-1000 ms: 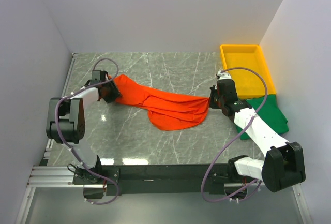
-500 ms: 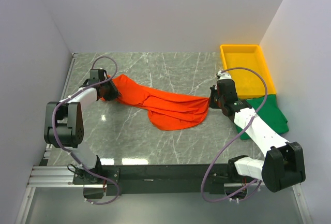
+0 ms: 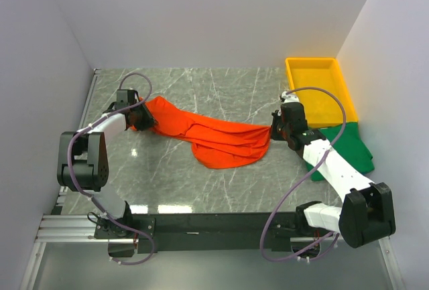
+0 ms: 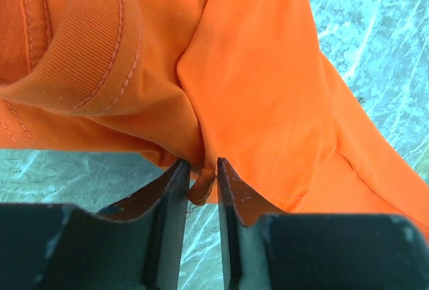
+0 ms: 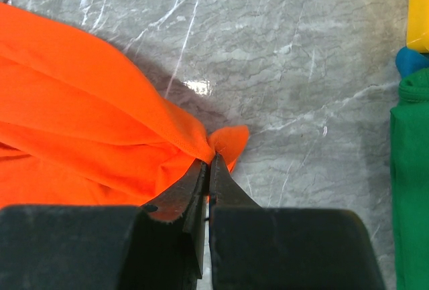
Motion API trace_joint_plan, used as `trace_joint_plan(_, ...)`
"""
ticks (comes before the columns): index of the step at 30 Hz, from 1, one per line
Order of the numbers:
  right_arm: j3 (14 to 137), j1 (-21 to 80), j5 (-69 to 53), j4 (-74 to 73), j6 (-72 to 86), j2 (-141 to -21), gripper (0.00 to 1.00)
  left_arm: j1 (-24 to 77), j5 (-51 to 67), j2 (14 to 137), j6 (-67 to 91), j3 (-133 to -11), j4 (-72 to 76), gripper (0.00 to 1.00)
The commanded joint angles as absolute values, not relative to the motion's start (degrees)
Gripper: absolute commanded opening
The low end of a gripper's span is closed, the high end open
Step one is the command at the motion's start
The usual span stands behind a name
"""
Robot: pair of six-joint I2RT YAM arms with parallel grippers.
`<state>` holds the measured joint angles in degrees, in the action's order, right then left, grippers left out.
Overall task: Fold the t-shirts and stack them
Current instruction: Grab the side of the tshirt with both arms
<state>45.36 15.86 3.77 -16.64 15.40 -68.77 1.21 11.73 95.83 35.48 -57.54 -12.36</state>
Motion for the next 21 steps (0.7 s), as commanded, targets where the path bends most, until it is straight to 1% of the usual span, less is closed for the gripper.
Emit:
trace_joint_plan(1, 45.0, 15.64, 4.31, -14.41, 15.47, -68.64, 0.0, 1.23, 11.87, 94.05, 36.12, -59.59, -12.57, 0.29)
trace_joint_plan(7, 45.35, 15.56, 4.22, -14.59, 15.47, -68.73, 0.0, 1.23, 12.65, 93.08, 36.65, -59.41, -12.22, 0.28)
trace_joint_plan(21, 46.14, 15.56, 3.52, -14.94, 15.82, -69.34, 0.0, 1.23, 11.95, 92.55, 35.86, -60.99, -14.15, 0.21)
